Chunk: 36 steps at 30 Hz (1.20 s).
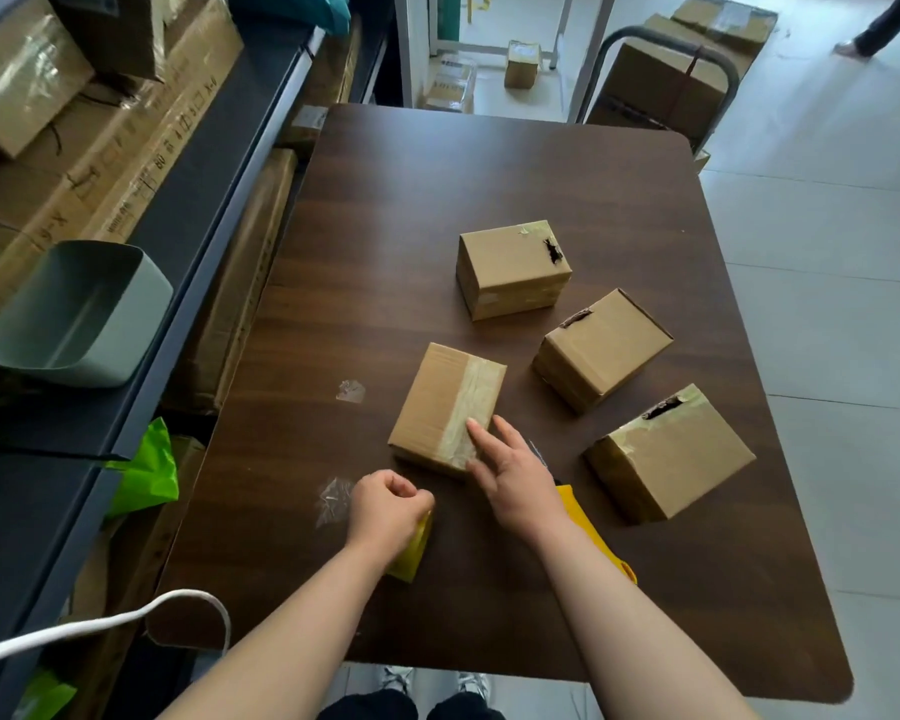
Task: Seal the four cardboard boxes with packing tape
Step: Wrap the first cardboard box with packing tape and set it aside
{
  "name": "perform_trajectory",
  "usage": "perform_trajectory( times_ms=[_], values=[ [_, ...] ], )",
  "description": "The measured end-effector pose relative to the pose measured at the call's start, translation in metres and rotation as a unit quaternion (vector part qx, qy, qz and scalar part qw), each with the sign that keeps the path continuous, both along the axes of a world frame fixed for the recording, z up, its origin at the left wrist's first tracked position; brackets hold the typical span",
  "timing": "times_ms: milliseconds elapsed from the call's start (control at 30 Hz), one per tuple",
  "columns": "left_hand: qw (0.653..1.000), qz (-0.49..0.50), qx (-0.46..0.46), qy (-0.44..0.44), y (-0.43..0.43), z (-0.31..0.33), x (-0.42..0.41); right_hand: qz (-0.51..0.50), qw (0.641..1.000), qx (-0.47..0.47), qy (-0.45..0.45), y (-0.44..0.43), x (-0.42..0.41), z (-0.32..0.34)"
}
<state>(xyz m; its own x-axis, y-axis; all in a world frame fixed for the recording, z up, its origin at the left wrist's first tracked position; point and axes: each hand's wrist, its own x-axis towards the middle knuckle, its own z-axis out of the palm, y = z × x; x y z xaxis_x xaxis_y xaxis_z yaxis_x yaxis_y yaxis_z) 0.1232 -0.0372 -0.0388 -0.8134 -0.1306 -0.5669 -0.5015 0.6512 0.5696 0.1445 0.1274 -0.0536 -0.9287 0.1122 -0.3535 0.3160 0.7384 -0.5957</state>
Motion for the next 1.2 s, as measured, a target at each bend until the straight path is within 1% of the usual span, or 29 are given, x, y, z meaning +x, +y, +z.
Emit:
perform_trajectory(
  times_ms=[67, 200, 267, 333, 400, 467, 533, 600, 667, 733, 800, 867, 900, 967, 1033, 1067, 1133, 1200],
  values=[
    [0.999, 0.014, 0.0, 0.04, -0.009, 0.007, -0.006, -0.01, 1.0, -0.007, 0.001, 0.0, -0.005, 0.002],
    [0.994, 0.047, 0.042, 0.091, -0.027, 0.022, -0.023, -0.016, 0.999, -0.034, -0.012, 0.004, -0.013, 0.009],
    [0.99, 0.04, 0.041, 0.128, -0.035, 0.027, -0.029, -0.025, 0.998, -0.062, -0.014, 0.006, -0.016, 0.012],
    [0.986, 0.022, 0.019, 0.162, -0.043, 0.03, -0.036, -0.056, 0.993, -0.106, -0.021, 0.006, -0.019, 0.013],
    [0.978, -0.034, -0.047, 0.199, -0.054, 0.026, -0.041, -0.085, 0.986, -0.142, -0.034, 0.007, -0.022, 0.012],
    [0.957, -0.127, -0.137, 0.22, -0.067, 0.018, -0.046, -0.1, 0.982, -0.155, -0.042, 0.008, -0.026, 0.009],
    [0.933, -0.217, -0.203, 0.201, -0.079, 0.008, -0.049, -0.108, 0.98, -0.162, -0.044, 0.008, -0.03, 0.008],
    [0.907, -0.299, -0.236, 0.18, -0.086, -0.001, -0.049, -0.104, 0.981, -0.159, -0.042, 0.009, -0.033, 0.008],
    [0.883, -0.367, -0.244, 0.162, -0.088, -0.011, -0.046, -0.099, 0.983, -0.151, -0.041, 0.009, -0.033, 0.009],
    [0.867, -0.408, -0.251, 0.138, -0.088, -0.017, -0.041, -0.097, 0.983, -0.151, -0.04, 0.008, -0.031, 0.01],
    [0.874, -0.4, -0.248, 0.126, -0.088, -0.018, -0.037, -0.094, 0.985, -0.143, -0.034, 0.008, -0.028, 0.01],
    [0.886, -0.36, -0.238, 0.168, -0.087, -0.015, -0.036, -0.099, 0.986, -0.129, -0.023, 0.006, -0.025, 0.011],
    [0.9, -0.32, -0.218, 0.201, -0.084, -0.012, -0.036, -0.099, 0.989, -0.108, -0.013, 0.005, -0.025, 0.011],
    [0.926, -0.243, -0.146, 0.248, -0.074, -0.008, -0.039, -0.083, 0.996, -0.033, 0.01, -0.002, -0.032, 0.013],
    [0.943, -0.217, -0.097, 0.232, -0.059, -0.009, -0.044, -0.07, 0.997, 0.03, 0.029, -0.017, -0.046, 0.018],
    [0.948, -0.218, -0.095, 0.211, -0.052, -0.01, -0.047, -0.067, 0.996, 0.051, 0.037, -0.026, -0.055, 0.02],
    [0.949, -0.228, -0.116, 0.182, -0.043, -0.015, -0.055, -0.049, 0.994, 0.09, 0.046, -0.045, -0.076, 0.022],
    [0.944, -0.243, -0.139, 0.174, -0.039, -0.021, -0.061, -0.013, 0.99, 0.132, 0.04, -0.061, -0.095, 0.017]
  ],
)
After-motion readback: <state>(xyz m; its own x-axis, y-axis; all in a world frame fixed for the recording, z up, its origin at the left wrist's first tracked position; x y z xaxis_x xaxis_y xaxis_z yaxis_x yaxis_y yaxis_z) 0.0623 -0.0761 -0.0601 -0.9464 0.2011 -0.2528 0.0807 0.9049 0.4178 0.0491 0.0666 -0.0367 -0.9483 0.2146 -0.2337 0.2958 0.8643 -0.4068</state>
